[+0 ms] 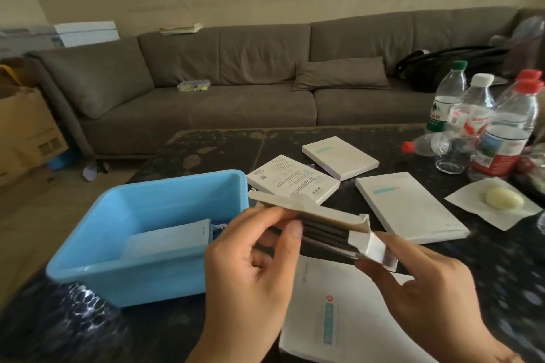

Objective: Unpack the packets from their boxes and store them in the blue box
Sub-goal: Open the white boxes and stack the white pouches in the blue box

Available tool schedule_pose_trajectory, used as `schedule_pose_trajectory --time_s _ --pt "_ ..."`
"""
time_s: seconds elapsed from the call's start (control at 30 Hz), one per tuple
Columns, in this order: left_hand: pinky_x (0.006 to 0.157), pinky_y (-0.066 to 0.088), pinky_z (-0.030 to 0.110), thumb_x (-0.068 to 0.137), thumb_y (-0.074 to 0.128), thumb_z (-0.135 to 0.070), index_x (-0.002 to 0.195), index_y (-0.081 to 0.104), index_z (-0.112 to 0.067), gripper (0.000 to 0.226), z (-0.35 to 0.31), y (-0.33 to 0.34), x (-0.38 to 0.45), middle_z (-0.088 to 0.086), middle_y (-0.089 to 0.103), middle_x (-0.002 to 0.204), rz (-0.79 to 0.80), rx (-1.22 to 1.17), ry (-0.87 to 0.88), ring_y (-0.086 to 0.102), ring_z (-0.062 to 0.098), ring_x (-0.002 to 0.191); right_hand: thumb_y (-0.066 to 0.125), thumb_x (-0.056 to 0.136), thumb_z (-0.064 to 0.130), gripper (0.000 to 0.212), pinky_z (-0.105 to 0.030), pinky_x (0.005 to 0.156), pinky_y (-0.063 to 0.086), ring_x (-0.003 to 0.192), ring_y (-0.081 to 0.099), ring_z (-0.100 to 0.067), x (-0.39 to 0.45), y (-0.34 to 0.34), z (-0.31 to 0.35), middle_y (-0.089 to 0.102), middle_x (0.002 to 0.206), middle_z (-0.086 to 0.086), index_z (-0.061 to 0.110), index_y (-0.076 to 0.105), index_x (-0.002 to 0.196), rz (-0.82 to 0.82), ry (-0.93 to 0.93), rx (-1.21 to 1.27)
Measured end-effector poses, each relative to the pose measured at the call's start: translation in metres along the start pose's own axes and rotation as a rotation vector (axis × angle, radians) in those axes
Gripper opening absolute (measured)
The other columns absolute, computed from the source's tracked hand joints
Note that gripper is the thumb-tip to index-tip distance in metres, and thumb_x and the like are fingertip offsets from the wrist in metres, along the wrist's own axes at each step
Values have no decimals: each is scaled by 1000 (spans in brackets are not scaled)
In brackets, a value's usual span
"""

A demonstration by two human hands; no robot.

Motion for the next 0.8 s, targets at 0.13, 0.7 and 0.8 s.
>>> schedule_pose_trajectory --time_s 0.13,0.7,0.8 --pt "53 45 9 73 73 -34 78 76 -37 6 8 0 2 -15 69 59 45 -37 -301 63 1 56 72 82 21 13 -19 51 48 60 69 -9 -4 -3 -4 76 84 5 16 77 93 -138 -78 -131" --pt "39 42 23 99 53 -20 91 72 -20 20 45 21 -24 1 72 62 209 -155 -987 58 14 41 66 89 15 15 -44 83 54 101 71 -25 -12 -12 -10 74 108 1 15 80 96 -267 -275 -294" --pt "41 42 23 98 56 -16 89 74 -18 20 47 21 -25 2 72 61 190 -169 -996 58 13 42 67 88 14 15 -43 81 54 101 71 -24 -15 -12 -9 75 107 2 15 80 95 -278 -287 -291"
Point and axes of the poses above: each hand's wrist, its own x-axis towards the middle knuckle, its own y-axis out of the palm, z = x × y, the point moved 4 cm from there along x, towards the middle knuckle
